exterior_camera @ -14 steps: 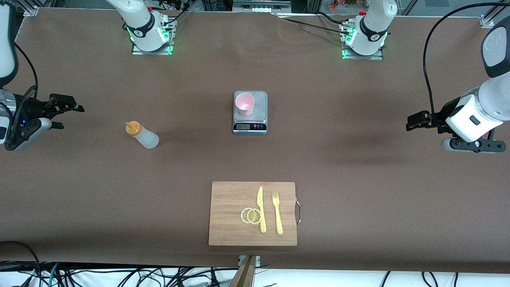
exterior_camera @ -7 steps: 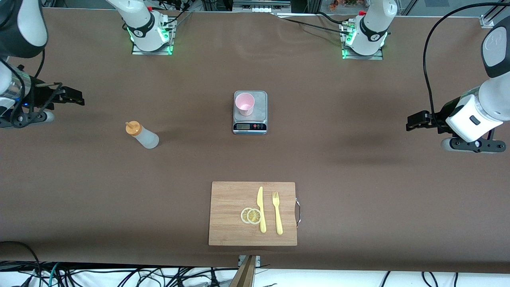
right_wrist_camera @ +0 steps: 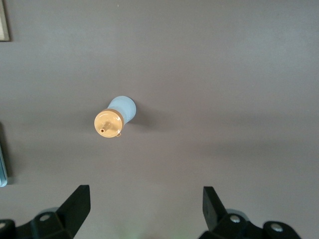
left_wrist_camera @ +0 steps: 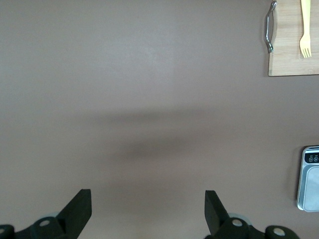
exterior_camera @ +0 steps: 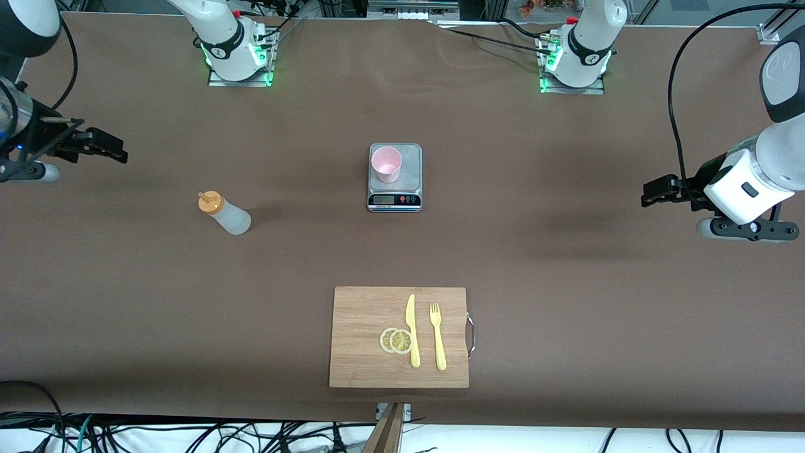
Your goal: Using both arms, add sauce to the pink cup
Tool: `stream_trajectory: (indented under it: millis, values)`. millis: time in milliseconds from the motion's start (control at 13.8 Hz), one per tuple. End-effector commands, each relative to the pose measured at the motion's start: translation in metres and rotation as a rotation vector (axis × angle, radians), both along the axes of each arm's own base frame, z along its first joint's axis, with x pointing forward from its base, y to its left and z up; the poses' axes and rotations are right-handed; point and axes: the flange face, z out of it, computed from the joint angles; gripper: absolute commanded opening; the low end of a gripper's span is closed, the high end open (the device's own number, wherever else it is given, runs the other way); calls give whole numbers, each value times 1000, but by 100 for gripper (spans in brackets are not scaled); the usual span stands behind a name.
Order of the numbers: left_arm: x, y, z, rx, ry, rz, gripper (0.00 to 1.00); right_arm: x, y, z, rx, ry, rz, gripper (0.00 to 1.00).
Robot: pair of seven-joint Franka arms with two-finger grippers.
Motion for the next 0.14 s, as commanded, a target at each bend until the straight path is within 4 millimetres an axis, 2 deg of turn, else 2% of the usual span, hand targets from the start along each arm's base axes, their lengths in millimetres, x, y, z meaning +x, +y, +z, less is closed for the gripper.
stream_trajectory:
  millis: [0, 72]
  values:
    - [6, -1, 9, -23, -8, -13, 100, 0, 6, 22, 23, -34, 3, 100]
    - [6, -1, 9, -23, -8, -13, 100, 0, 6, 22, 38, -30, -4, 100]
